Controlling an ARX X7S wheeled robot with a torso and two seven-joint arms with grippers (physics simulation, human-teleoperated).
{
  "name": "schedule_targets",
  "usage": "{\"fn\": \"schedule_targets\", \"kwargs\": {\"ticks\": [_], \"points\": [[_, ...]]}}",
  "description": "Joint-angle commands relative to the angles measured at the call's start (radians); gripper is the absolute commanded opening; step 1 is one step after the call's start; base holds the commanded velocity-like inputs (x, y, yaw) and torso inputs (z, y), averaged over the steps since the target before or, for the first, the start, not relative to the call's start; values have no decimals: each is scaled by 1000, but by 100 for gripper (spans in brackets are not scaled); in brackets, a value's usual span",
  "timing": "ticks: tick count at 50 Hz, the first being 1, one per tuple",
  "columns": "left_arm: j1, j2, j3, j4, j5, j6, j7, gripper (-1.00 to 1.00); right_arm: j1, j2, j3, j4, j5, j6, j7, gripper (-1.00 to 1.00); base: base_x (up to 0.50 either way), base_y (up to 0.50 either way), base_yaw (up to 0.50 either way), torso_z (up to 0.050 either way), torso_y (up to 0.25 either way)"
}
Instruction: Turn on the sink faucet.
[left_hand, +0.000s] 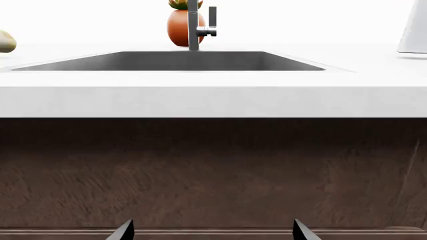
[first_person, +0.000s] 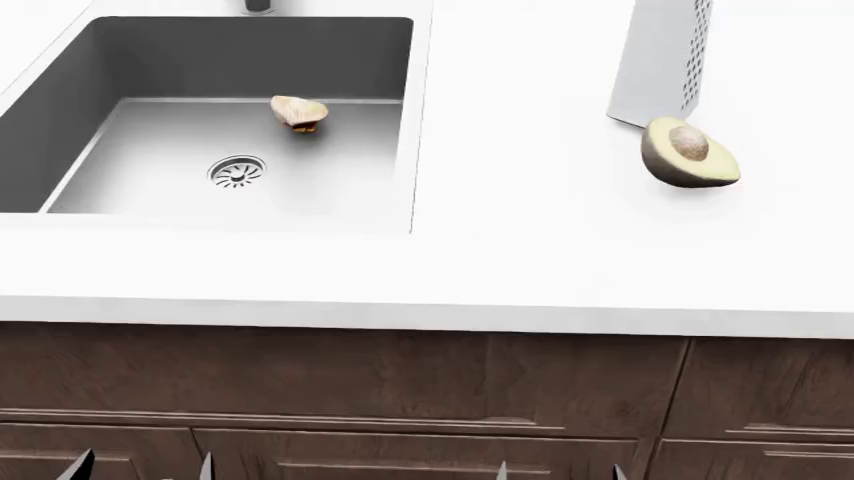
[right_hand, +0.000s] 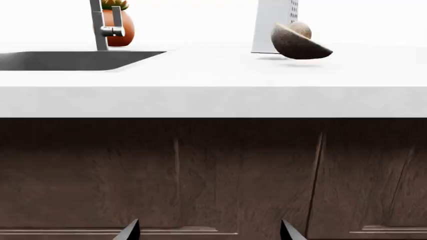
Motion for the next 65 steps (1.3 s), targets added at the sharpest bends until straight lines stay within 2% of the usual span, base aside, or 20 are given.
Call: {"fn": "schedule_targets", "kwargs": {"ticks": [1,16,33,41,51,55,57,60,65], "points": [[7,-17,16,14,-25,-8,-11,100,-7,16,-19,0,20,-4,15,100,0,0,0,0,0],[10,-54,49,23,-91,-22,-55,100,0,53,-62,1,65,15,52,100,0,13,0,0,0],[-8,-69,82,6,-103,-26,-97,100,-8,76,-78,-5,96,21,88,100,0,484,0,0,0],[5,-84,75,31,-150,-36,-94,100,-9,84,-85,-6,109,23,101,100,0,319,0,0,0],[2,-100,108,22,-137,-58,-108,100,-8,91,-90,-7,132,21,111,100,0,274,0,0,0],[-1,-97,103,19,-161,-30,-107,100,-13,93,-91,-11,149,19,115,100,0,0,0,0,0],[-1,-95,115,0,-113,12,-138,100,-15,97,-95,-18,145,20,120,100,0,0,0,0,0],[30,-111,122,31,-163,61,-83,100,-14,100,-99,-23,152,25,122,100,0,0,0,0,0],[36,-118,131,45,-195,47,-68,100,-14,105,-105,-19,157,21,127,100,0,0,0,49,0]]}}
